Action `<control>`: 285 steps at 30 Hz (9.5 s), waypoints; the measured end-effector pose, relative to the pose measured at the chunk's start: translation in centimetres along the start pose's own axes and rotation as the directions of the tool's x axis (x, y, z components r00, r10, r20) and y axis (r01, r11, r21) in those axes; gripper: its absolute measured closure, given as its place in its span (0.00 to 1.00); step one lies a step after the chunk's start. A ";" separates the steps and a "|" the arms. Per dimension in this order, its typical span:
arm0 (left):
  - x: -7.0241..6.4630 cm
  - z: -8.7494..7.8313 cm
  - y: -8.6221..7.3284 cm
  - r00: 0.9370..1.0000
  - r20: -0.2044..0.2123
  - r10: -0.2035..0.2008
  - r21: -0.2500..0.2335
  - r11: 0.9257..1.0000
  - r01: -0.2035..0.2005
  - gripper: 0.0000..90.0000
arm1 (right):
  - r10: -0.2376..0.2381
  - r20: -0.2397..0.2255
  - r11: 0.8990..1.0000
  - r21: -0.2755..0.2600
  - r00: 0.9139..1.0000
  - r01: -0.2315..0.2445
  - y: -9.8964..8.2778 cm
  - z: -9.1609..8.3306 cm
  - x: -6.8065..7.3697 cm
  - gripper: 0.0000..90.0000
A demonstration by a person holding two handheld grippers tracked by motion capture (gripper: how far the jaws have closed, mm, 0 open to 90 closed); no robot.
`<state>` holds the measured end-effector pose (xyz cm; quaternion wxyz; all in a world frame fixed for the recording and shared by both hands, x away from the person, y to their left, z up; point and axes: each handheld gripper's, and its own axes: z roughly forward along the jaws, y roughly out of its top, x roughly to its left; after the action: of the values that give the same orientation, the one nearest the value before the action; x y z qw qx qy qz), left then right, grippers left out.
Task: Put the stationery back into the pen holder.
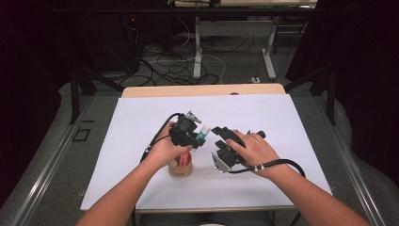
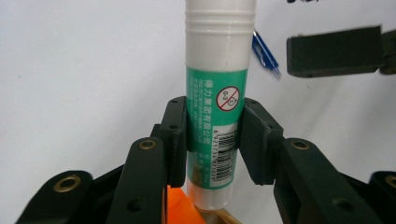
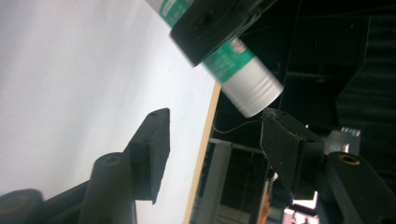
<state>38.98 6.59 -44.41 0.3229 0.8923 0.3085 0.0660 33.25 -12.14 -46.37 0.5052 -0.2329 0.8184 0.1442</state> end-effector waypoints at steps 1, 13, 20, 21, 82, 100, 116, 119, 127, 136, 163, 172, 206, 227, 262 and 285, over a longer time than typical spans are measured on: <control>0.0 -0.2 -0.1 1.000 -0.011 -0.007 -0.014 1.000 0.007 0.73 | 0.013 -0.005 1.000 0.007 1.000 -0.013 -0.1 0.0 0.0 0.45; 0.7 -2.3 -2.4 0.995 0.030 -0.095 -0.199 0.975 0.099 0.73 | 0.271 -0.050 0.962 0.038 0.961 -0.269 -0.8 0.5 0.6 0.39; 1.2 -3.3 -4.2 0.991 0.031 -0.132 -0.288 0.948 0.135 0.73 | 0.387 -0.070 0.922 0.043 0.920 -0.385 -1.0 0.7 0.8 0.38; 1.3 -3.4 -4.4 0.990 0.035 -0.140 -0.300 0.943 0.144 0.73 | 0.391 -0.074 0.920 0.040 0.917 -0.389 -1.0 0.8 0.8 0.38; 2.0 -1.7 -12.0 0.958 0.047 -0.281 -0.465 0.843 0.270 0.53 | 0.553 -0.102 0.833 0.054 0.827 -0.551 -1.7 0.8 2.2 0.38; 2.9 -3.2 -12.3 0.947 -0.017 -0.319 -0.482 0.833 0.272 0.39 | 0.833 -0.098 0.553 0.187 0.545 -0.812 -4.0 1.1 1.5 0.38; 3.7 -4.2 -12.7 0.938 -0.063 -0.340 -0.507 0.821 0.263 0.39 | 0.994 0.003 0.106 0.295 0.111 -0.950 -7.9 1.8 0.5 0.26; 3.8 -4.3 -12.8 0.935 -0.071 -0.348 -0.505 0.821 0.268 0.39 | 0.999 0.011 0.035 0.296 0.040 -0.955 -8.7 2.0 0.5 0.21; 4.1 -4.0 -13.1 0.916 -0.081 -0.393 -0.470 0.825 0.313 0.35 | 0.992 0.041 -0.124 0.314 -0.117 -0.941 -10.1 2.6 0.9 0.12; 5.1 -3.8 -13.5 0.887 -0.053 -0.460 -0.467 0.796 0.385 0.22 | 0.981 0.045 -0.191 0.323 -0.187 -0.927 -10.6 3.3 1.0 0.05; 5.7 -4.0 -13.7 0.884 -0.050 -0.465 -0.475 0.789 0.389 0.18 | 0.890 0.049 -0.448 0.272 -0.453 -0.852 -14.6 4.5 1.3 0.45; 5.8 -4.1 -13.8 0.883 -0.041 -0.468 -0.469 0.789 0.396 0.18 | 0.853 0.065 -0.515 0.269 -0.519 -0.814 -14.1 4.8 1.5 0.50; 5.6 -3.6 -13.9 0.891 -0.019 -0.454 -0.455 0.797 0.397 0.19 | 0.594 0.373 -0.804 0.299 -0.713 -0.514 -16.5 6.1 3.9 0.72; 5.7 -3.4 -14.0 0.889 -0.018 -0.458 -0.456 0.795 0.400 0.19 | 0.578 0.390 -0.815 0.326 -0.717 -0.479 -16.6 7.4 4.8 0.77; 5.7 -3.5 -14.0 0.891 -0.024 -0.454 -0.449 0.801 0.396 0.20 | 0.533 0.383 -0.845 0.295 -0.755 -0.446 -16.7 7.3 4.9 0.89; 5.7 -3.3 -14.0 0.888 -0.021 -0.459 -0.454 0.796 0.401 0.21 | 0.622 0.260 -0.782 0.248 -0.738 -0.572 -15.3 5.6 3.3 0.89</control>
<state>35.35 20.20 -50.93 0.5007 0.6965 0.5008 0.1163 44.36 -23.24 -51.82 0.0050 0.7588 0.5416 0.3618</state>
